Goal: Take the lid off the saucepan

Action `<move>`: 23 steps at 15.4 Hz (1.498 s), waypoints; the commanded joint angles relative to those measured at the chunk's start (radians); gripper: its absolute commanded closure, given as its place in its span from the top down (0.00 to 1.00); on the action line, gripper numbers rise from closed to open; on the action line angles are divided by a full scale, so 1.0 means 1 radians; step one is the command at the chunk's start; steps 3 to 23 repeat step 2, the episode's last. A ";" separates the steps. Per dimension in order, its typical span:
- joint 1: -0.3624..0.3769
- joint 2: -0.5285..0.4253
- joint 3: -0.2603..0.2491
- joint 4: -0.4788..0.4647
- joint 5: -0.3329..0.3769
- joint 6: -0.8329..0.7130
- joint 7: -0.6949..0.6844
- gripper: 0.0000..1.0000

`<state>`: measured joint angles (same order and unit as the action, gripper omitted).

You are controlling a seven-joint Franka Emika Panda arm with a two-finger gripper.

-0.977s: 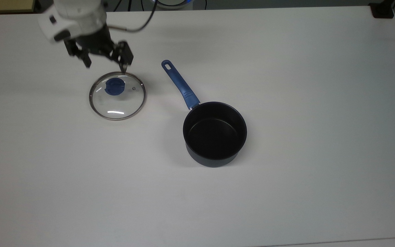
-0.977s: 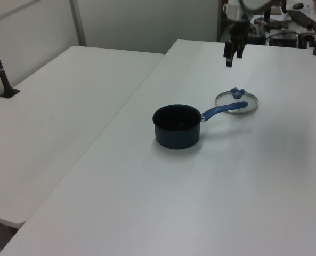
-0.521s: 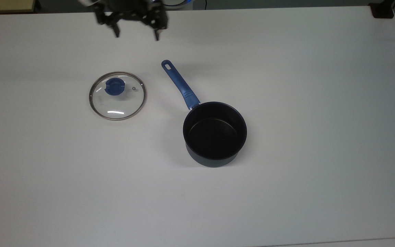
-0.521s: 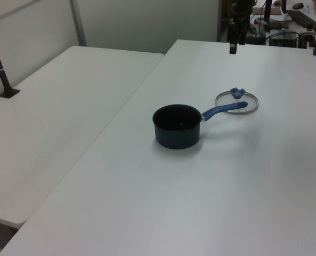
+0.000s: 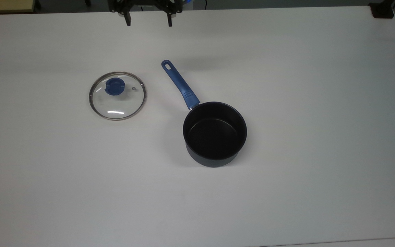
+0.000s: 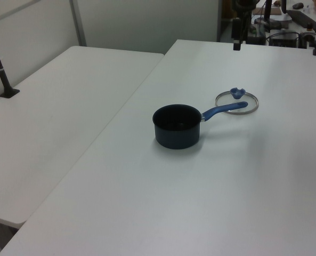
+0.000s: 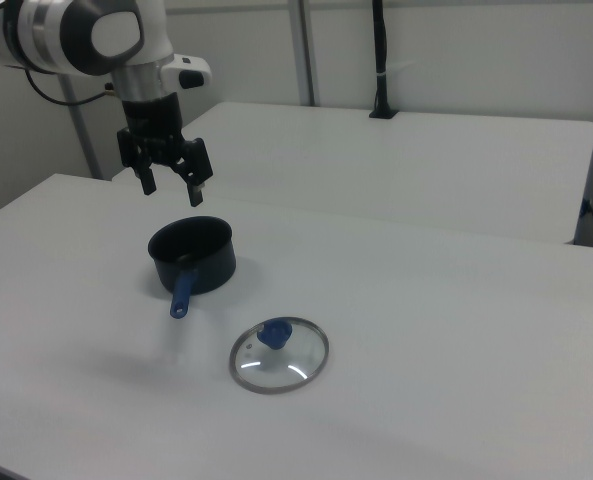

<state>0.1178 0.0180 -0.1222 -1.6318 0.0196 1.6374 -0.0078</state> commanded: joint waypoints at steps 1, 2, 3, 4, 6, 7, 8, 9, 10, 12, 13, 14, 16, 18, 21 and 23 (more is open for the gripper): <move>-0.015 -0.013 -0.013 0.001 -0.004 -0.024 -0.031 1.00; -0.023 -0.013 -0.008 0.001 -0.004 -0.022 -0.031 1.00; -0.023 -0.013 -0.008 0.001 -0.004 -0.022 -0.031 1.00; -0.023 -0.013 -0.008 0.001 -0.004 -0.022 -0.031 1.00; -0.023 -0.013 -0.008 0.001 -0.004 -0.022 -0.031 1.00; -0.023 -0.013 -0.008 0.001 -0.004 -0.022 -0.031 1.00; -0.023 -0.013 -0.008 0.001 -0.004 -0.022 -0.031 1.00; -0.023 -0.013 -0.008 0.001 -0.004 -0.022 -0.031 1.00; -0.023 -0.013 -0.008 0.001 -0.004 -0.022 -0.031 1.00; -0.023 -0.013 -0.008 0.001 -0.004 -0.022 -0.031 1.00; -0.023 -0.013 -0.008 0.001 -0.004 -0.022 -0.031 1.00; -0.023 -0.013 -0.008 0.001 -0.004 -0.022 -0.031 1.00; -0.023 -0.013 -0.008 0.001 -0.004 -0.022 -0.031 1.00; -0.023 -0.013 -0.008 0.001 -0.004 -0.022 -0.031 1.00; -0.023 -0.013 -0.008 0.001 -0.004 -0.022 -0.031 1.00; -0.023 -0.013 -0.008 0.001 -0.004 -0.022 -0.031 1.00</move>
